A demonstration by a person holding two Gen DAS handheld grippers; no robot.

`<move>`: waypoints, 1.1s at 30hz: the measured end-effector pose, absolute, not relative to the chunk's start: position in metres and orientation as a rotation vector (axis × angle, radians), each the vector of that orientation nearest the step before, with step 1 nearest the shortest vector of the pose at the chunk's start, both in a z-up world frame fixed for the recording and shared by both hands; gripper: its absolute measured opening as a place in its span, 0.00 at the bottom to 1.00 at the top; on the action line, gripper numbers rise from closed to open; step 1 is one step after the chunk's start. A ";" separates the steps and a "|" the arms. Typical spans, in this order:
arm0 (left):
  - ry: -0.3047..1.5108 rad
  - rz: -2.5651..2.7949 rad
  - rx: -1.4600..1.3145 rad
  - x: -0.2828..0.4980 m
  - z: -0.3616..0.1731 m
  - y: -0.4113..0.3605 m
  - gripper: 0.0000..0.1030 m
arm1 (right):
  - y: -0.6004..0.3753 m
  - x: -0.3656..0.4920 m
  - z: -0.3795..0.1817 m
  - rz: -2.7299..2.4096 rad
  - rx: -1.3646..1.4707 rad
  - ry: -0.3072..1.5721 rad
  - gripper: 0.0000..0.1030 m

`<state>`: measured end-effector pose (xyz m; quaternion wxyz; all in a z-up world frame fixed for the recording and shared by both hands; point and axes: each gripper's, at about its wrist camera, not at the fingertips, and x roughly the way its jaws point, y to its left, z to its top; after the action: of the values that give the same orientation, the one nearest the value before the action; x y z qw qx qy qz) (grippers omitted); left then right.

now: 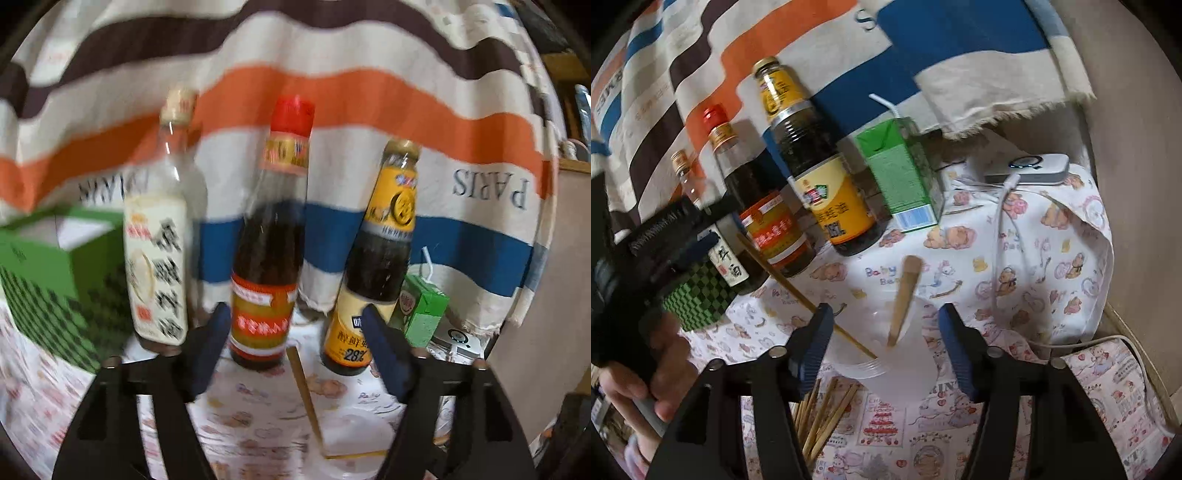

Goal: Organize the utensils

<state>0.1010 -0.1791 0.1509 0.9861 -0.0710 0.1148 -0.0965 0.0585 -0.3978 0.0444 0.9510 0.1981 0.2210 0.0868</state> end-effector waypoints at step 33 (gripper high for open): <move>0.674 -0.116 -0.163 0.028 -0.003 -0.037 0.99 | -0.282 0.035 -0.017 0.433 0.280 0.795 0.54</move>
<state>0.0285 -0.0373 -0.0034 0.9388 -0.0797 0.3303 -0.0566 0.0348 -0.2824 -0.0165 0.8899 0.1348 0.3826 0.2087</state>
